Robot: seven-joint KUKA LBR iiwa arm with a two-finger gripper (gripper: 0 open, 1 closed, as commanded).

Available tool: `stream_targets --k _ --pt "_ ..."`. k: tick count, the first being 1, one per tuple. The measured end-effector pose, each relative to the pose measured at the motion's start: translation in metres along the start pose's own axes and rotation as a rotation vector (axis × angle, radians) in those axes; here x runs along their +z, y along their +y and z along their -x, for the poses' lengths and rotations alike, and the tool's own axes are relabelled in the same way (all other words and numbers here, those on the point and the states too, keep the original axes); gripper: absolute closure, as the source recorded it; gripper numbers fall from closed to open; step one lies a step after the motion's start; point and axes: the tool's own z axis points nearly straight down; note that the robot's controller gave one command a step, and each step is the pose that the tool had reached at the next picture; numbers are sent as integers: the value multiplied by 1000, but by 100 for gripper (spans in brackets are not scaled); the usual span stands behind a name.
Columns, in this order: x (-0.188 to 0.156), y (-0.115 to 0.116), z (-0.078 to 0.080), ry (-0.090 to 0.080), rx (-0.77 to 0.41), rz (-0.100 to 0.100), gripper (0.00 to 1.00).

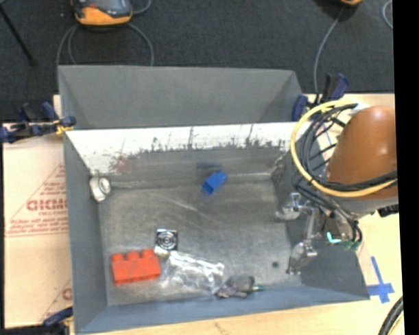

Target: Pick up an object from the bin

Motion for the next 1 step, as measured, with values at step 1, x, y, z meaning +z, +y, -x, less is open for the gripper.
stream_targets --k 1 --pt "122 79 12 0 -35 2 0"
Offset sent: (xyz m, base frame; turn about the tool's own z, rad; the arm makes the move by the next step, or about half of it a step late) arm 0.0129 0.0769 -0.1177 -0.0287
